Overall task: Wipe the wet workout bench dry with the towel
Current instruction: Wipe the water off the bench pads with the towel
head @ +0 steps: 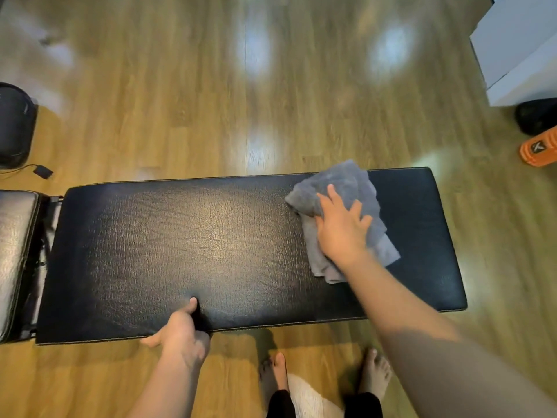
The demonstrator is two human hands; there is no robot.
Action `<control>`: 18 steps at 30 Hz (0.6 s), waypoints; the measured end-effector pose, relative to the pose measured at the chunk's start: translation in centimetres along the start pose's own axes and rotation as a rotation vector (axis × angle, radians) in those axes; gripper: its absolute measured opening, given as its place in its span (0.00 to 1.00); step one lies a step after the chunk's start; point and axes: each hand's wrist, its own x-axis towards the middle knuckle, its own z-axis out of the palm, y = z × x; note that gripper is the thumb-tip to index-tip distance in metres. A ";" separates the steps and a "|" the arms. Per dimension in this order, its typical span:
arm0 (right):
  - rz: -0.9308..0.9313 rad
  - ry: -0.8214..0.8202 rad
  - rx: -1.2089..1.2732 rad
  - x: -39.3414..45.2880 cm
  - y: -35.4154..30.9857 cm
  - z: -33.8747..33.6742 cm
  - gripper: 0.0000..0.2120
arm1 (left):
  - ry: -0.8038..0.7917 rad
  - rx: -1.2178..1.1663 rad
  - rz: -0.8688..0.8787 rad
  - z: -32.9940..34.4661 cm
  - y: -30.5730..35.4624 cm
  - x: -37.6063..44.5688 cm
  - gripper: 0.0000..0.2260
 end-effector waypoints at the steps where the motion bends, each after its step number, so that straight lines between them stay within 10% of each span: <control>1: -0.026 -0.003 0.009 0.0 -1.3 0.3 0.20 | 0.005 0.002 -0.053 0.8 0.5 -3.1 0.53; 5: -0.255 -0.003 -0.057 -3.9 -2.8 2.2 0.24 | -0.170 0.095 -0.173 5.7 1.7 -18.9 0.15; 11: -0.585 -0.009 -0.214 -12.8 4.7 3.9 0.25 | -0.125 0.117 -0.299 8.6 -4.8 -24.1 0.28; 18: -0.355 0.013 -0.185 -8.9 12.3 1.0 0.30 | 0.101 0.121 -0.233 9.5 -8.4 -21.1 0.41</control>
